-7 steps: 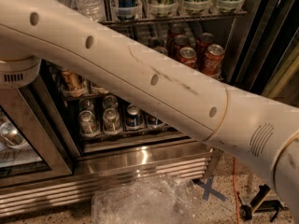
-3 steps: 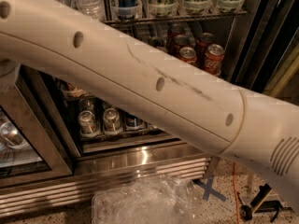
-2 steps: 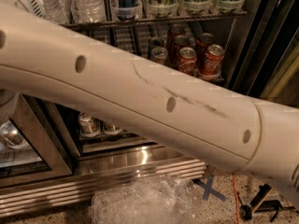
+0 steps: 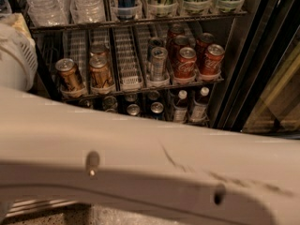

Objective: Pick water bottle from top shelf of fridge

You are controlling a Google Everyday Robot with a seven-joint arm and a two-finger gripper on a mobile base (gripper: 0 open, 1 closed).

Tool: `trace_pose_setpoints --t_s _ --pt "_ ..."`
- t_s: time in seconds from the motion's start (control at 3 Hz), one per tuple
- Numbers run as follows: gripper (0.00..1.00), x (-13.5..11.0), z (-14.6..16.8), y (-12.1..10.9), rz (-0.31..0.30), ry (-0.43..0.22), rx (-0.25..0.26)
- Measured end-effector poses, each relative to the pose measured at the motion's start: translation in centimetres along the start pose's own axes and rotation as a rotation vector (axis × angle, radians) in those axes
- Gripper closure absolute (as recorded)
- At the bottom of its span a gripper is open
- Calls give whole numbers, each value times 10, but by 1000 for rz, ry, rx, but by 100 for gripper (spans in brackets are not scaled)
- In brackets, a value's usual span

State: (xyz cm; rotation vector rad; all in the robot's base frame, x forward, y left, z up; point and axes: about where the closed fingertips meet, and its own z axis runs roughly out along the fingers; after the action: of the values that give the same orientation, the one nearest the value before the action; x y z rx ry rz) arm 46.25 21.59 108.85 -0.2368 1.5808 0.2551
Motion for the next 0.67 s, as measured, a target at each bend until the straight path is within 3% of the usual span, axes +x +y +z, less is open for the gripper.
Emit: trace_pose_setpoints --t_s 0.33,0.67 --pt "100 9 -34 -3 -2 -29 -15" --pt "100 20 -48 -28 -6 -40 -6"
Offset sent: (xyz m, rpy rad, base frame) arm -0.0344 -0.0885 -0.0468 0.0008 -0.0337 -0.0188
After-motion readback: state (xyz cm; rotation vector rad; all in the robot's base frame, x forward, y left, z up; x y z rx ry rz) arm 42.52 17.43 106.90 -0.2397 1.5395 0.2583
